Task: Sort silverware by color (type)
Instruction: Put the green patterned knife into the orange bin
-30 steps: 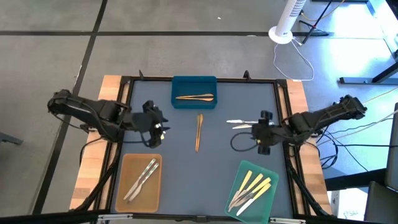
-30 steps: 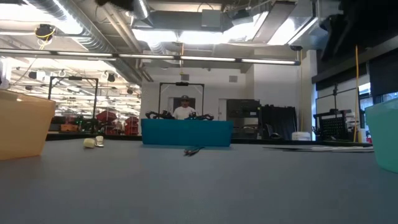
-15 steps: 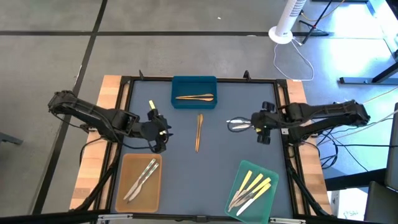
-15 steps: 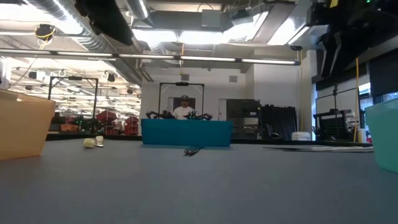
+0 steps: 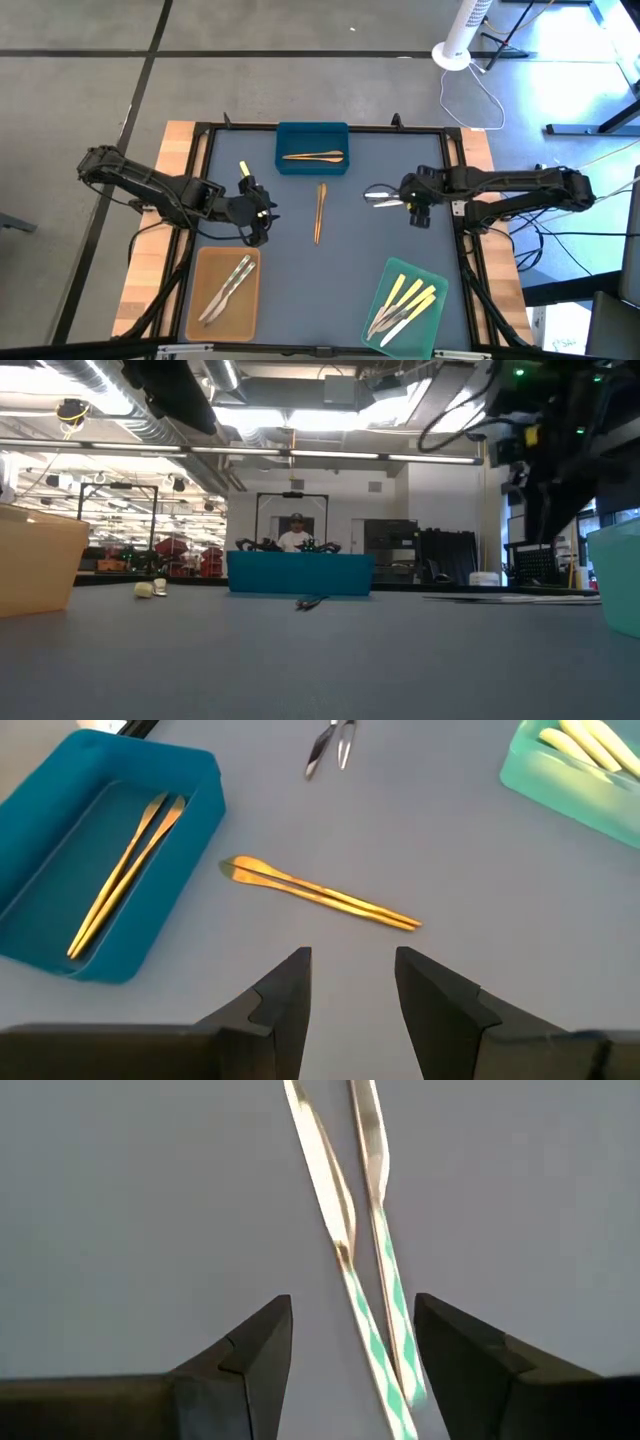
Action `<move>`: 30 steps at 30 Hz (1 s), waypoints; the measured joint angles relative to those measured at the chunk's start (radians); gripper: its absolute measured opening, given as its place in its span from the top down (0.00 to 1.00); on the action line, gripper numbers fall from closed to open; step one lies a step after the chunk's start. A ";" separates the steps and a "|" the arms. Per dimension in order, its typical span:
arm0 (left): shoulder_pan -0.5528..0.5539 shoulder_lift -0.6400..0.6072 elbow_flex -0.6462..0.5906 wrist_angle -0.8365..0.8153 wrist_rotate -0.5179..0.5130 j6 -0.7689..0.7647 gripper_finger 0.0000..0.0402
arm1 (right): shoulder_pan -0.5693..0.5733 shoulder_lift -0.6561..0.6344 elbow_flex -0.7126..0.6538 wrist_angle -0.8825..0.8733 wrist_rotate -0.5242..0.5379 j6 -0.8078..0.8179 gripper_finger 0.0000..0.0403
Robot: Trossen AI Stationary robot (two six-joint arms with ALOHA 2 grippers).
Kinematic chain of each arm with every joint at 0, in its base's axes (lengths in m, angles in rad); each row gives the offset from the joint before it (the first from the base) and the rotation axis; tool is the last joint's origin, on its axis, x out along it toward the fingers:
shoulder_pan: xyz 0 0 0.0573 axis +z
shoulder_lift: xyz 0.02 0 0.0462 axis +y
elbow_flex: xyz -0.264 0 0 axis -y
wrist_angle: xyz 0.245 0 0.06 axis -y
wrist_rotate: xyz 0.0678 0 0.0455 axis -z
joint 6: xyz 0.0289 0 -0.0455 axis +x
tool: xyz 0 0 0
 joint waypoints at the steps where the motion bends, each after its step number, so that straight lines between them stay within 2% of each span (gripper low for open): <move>1: 0.000 0.000 0.000 0.003 0.000 0.000 0.65 | -0.011 0.000 0.003 0.028 -0.019 -0.017 0.50; 8: 0.000 0.000 0.000 0.013 0.001 0.000 0.65 | -0.099 0.015 0.006 0.029 -0.061 -0.033 0.50; 13: 0.000 0.000 0.000 0.013 0.001 0.001 0.65 | -0.163 0.042 0.007 0.030 -0.135 -0.061 0.50; 24: 0.000 0.000 0.000 0.013 0.001 0.001 0.65 | -0.245 0.173 0.007 0.031 -0.149 -0.071 0.50; 30: 0.000 0.000 0.000 0.013 0.001 0.001 0.65 | -0.244 0.244 0.007 0.029 -0.270 -0.118 0.50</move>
